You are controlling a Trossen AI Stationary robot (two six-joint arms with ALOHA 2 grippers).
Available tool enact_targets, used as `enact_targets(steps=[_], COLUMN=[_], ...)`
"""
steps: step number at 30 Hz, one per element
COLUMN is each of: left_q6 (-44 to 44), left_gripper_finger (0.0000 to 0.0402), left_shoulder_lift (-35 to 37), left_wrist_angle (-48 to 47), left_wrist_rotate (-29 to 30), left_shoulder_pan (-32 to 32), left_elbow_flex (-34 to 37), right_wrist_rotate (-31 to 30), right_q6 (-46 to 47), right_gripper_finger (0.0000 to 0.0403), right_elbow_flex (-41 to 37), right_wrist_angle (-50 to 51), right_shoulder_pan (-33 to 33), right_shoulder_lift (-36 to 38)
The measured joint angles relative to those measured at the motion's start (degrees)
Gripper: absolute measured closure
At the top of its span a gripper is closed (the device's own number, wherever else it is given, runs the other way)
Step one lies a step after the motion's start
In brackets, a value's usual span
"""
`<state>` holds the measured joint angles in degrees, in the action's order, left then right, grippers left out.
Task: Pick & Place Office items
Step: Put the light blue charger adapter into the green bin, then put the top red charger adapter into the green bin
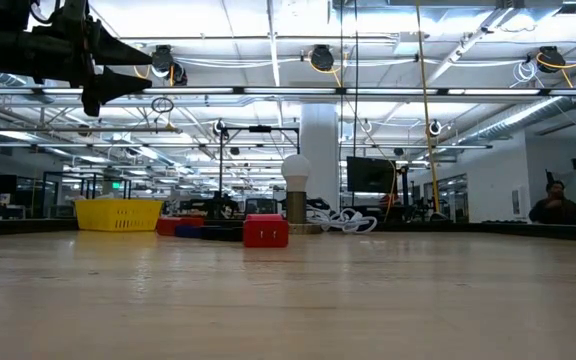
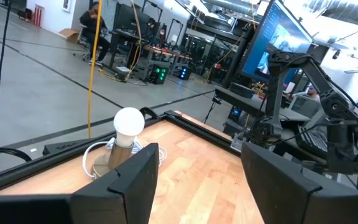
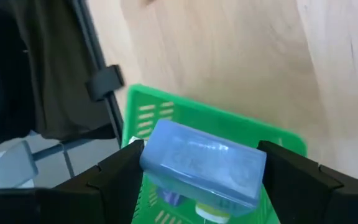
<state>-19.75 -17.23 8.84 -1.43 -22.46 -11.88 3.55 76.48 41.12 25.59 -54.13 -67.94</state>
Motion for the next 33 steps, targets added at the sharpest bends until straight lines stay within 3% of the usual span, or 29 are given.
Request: enact_targets(steps=[4, 13, 20, 29, 33], left_q6=[0.0, 0.0, 0.0, 0.0, 0.0], left_gripper_finger=[0.0167, 0.0167, 0.0167, 0.0167, 0.0167], left_shoulder_lift=[0.0, 0.0, 0.0, 0.0, 0.0], left_wrist_angle=[0.0, 0.0, 0.0, 0.0, 0.0], left_wrist_rotate=[0.0, 0.0, 0.0, 0.0, 0.0], left_shoulder_pan=[0.0, 0.0, 0.0, 0.0, 0.0], left_elbow_flex=[0.0, 0.0, 0.0, 0.0, 0.0], right_wrist_rotate=[2.8, 4.1, 4.0, 10.0, 10.0], right_q6=[4.2, 5.3, 5.4, 11.8, 1.9], right_gripper_finger=[0.0127, 0.0078, 0.0081, 0.0085, 0.0085], right_elbow_flex=[0.0, 0.0, 0.0, 0.0, 0.0], right_wrist_angle=[0.2, -1.0, -2.4, -17.1, -22.5], right_shoulder_pan=[0.0, 0.0, 0.2, 3.6, 5.4], right_shoulder_lift=[-1.7, -2.1, -2.1, -0.9, -0.3])
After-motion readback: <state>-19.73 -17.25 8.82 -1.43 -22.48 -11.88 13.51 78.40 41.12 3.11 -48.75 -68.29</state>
